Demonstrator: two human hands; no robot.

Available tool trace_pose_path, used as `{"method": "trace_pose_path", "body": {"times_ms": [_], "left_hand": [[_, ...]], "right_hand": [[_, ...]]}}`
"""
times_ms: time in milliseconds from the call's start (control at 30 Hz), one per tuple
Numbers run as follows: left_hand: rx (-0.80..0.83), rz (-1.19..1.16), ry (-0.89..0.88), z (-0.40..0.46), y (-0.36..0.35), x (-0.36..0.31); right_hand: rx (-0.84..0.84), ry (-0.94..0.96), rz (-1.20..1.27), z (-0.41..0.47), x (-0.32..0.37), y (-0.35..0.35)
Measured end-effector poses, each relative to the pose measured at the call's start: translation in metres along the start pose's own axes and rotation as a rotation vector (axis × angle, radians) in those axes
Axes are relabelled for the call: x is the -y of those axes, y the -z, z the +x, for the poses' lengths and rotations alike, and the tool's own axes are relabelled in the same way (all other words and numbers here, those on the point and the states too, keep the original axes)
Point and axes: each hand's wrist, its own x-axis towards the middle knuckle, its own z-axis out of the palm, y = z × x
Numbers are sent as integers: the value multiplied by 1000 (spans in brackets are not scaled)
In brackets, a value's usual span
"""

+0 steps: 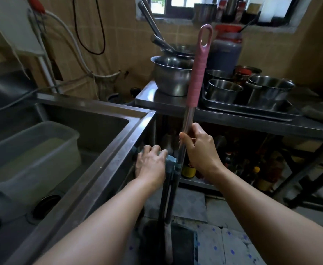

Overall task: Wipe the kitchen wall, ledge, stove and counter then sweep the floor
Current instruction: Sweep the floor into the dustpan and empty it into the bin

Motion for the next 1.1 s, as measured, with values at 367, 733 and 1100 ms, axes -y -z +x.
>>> {"method": "trace_pose_path", "body": {"times_ms": [367, 733, 1100], "left_hand": [[84, -97, -36, 1, -10, -34], [105, -39, -42, -7, -19, -72], [100, -66, -31, -6, -21, -73]], "right_hand": [[-83, 46, -100, 4, -27, 20], [-181, 28, -102, -5, -46, 51], [-197, -5, -154, 4, -50, 52]]}}
